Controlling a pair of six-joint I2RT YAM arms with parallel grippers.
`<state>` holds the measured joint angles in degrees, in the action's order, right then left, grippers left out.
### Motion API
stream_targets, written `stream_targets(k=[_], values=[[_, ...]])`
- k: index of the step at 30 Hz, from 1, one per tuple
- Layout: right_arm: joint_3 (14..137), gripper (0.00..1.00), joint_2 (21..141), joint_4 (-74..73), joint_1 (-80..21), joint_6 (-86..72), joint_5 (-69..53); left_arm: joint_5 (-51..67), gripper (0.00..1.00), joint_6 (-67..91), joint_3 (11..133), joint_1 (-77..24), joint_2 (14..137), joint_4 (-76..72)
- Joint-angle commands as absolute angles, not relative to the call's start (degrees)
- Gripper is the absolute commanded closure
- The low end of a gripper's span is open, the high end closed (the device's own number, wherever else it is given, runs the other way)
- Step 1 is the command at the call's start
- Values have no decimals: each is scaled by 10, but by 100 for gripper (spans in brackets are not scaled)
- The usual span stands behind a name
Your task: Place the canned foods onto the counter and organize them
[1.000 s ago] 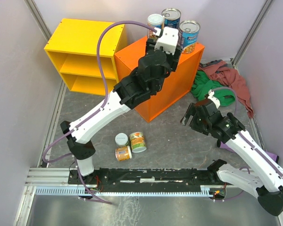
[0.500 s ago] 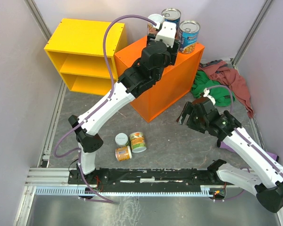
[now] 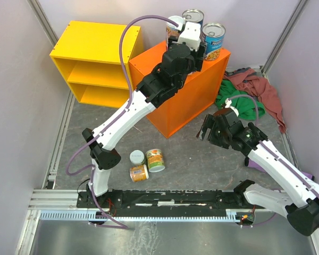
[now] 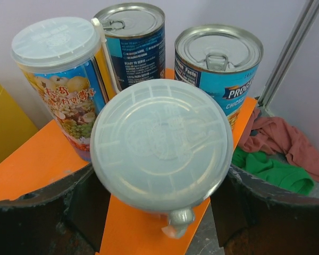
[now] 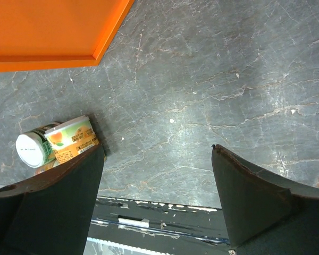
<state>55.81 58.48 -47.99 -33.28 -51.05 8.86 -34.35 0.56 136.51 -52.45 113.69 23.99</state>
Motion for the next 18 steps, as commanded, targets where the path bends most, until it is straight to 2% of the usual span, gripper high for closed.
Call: stream_targets(k=[1, 7, 18], values=[[579, 10, 592, -458, -332, -497, 84, -344, 22, 22, 1408, -519, 1130, 179], [583, 10, 598, -458, -329, -491, 83, -347, 11, 23, 1412, -514, 1137, 170], [580, 10, 592, -461, -328, -496, 84, -341, 12, 28, 1403, -514, 1122, 158]])
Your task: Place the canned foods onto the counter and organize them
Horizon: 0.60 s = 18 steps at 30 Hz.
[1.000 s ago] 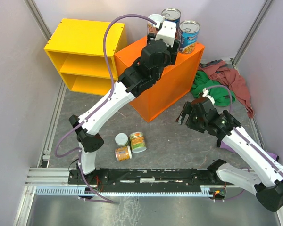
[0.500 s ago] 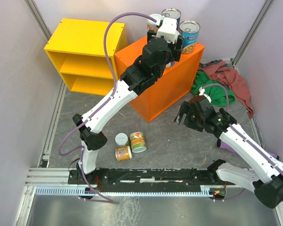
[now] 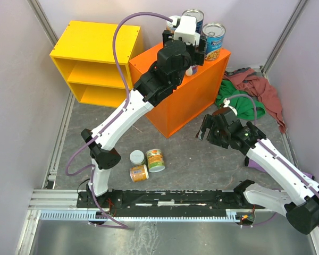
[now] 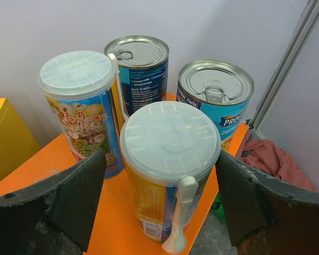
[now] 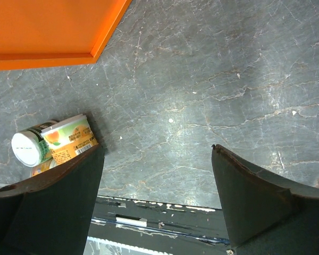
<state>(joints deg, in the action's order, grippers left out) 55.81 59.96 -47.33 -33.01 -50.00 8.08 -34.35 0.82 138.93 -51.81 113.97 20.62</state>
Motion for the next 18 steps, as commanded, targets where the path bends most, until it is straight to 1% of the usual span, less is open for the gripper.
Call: stream_targets(k=[1, 8, 18], values=[[580, 10, 591, -461, -329, -497, 85, -337, 13, 24, 1402, -513, 1122, 157], [579, 10, 575, -472, -329, -501, 94, -308, 21, 41, 1387, -500, 1125, 154], [581, 10, 565, -487, -328, -494, 101, -262, 22, 69, 1365, -477, 1144, 104]])
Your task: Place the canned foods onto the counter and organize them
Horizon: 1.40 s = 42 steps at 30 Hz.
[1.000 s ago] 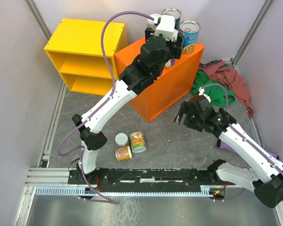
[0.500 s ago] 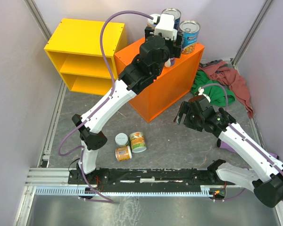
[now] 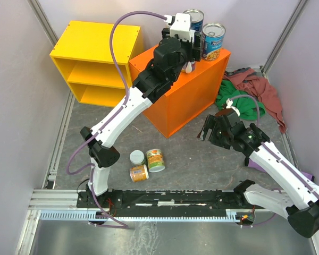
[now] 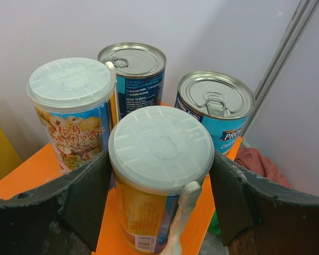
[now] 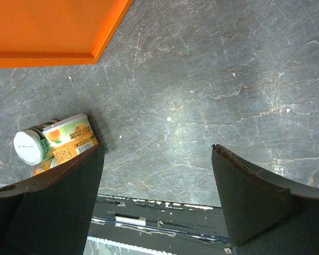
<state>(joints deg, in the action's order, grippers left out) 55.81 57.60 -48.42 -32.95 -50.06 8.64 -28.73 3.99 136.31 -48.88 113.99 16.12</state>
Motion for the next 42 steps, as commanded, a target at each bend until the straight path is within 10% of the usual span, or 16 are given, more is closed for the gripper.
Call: stream_targets(k=[1, 42], values=[[582, 10, 564, -488, -328, -493, 102, -255, 21, 69, 1365, -476, 1147, 100], [573, 11, 540, -524, -329, -458, 114, -316, 1, 100, 1134, -561, 890, 144]])
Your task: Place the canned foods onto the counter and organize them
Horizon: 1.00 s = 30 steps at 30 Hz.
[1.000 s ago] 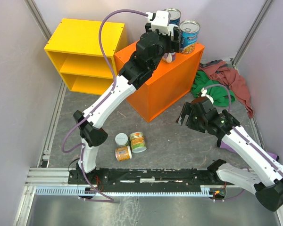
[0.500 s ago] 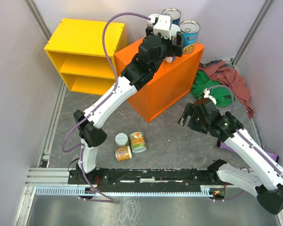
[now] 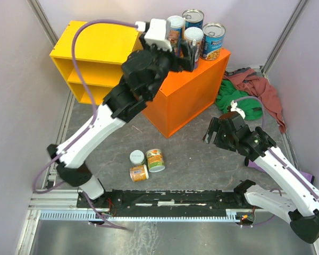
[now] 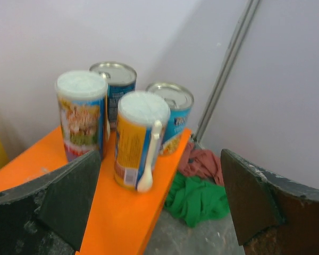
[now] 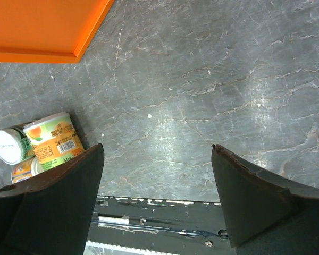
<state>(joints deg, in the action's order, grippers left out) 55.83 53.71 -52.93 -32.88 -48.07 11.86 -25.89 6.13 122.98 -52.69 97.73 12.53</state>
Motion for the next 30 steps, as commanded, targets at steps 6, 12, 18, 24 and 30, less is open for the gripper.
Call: stream_targets(k=[6, 12, 18, 24, 30], values=[[573, 12, 567, -511, -370, -461, 107, -381, 1, 189, 940, -614, 754, 177], [586, 13, 608, -495, -441, -497, 129, -458, 0, 260, 824, -669, 650, 245], [605, 13, 664, -475, -531, -532, 168, -508, 1, 365, 728, -699, 567, 326], [627, 13, 713, -464, -593, -562, 191, -524, 1, 439, 685, -699, 540, 418], [641, 13, 760, -447, -631, -580, 193, -544, 2, 562, 664, -699, 550, 543]])
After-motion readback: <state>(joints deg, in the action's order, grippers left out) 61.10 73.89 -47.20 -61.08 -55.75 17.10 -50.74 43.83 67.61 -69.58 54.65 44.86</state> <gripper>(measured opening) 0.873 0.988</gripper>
